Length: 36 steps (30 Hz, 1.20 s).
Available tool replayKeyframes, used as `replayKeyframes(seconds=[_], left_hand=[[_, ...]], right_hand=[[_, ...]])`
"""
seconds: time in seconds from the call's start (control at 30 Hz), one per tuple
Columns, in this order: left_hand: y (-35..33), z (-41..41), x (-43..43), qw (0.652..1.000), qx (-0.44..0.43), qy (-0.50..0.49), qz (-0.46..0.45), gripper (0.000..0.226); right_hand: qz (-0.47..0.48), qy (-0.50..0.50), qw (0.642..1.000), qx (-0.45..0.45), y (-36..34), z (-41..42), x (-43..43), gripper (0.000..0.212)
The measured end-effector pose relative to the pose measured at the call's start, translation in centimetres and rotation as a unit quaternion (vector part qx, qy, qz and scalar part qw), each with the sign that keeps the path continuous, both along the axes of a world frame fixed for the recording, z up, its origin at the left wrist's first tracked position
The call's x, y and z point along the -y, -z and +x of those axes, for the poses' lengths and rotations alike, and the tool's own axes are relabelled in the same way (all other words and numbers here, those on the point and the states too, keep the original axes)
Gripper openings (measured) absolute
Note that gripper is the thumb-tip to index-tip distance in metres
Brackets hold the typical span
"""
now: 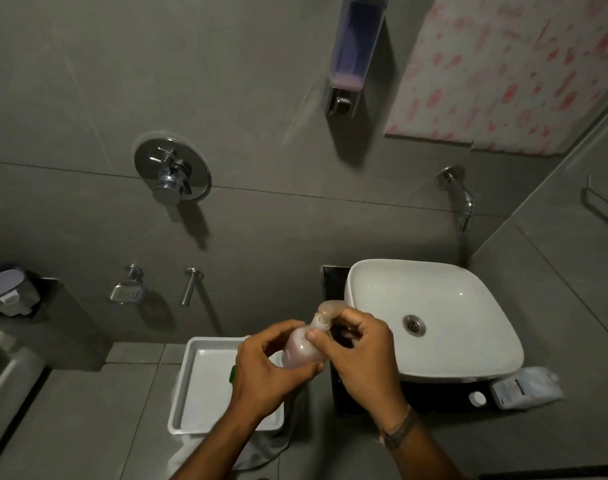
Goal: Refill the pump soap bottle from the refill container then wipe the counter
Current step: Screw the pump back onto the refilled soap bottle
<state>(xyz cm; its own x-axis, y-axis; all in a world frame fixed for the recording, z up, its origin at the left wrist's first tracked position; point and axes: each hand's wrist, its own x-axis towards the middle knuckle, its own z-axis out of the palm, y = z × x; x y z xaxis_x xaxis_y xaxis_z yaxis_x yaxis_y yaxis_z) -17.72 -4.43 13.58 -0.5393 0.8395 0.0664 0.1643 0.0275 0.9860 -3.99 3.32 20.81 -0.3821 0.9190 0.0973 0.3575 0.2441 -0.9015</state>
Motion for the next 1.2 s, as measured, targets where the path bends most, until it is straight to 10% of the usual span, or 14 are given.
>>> replayKeyframes(seconds=[0.33,0.5,1.2], left_hand=[[0.5,-0.4,-0.4,1.000,0.002,-0.009,-0.018,0.063],[0.4,-0.6,-0.7,1.000,0.009,-0.009,-0.018,0.061],[-0.4,0.2,-0.6,1.000,0.019,0.009,-0.023,0.061]], right_hand=[[0.013,0.098,0.995,0.022,1.8,-1.0,0.5,0.058],[-0.061,-0.057,0.995,-0.055,2.2,0.4,-0.5,0.082],[0.022,0.009,0.999,-0.042,1.7,-0.5,-0.2,0.083]])
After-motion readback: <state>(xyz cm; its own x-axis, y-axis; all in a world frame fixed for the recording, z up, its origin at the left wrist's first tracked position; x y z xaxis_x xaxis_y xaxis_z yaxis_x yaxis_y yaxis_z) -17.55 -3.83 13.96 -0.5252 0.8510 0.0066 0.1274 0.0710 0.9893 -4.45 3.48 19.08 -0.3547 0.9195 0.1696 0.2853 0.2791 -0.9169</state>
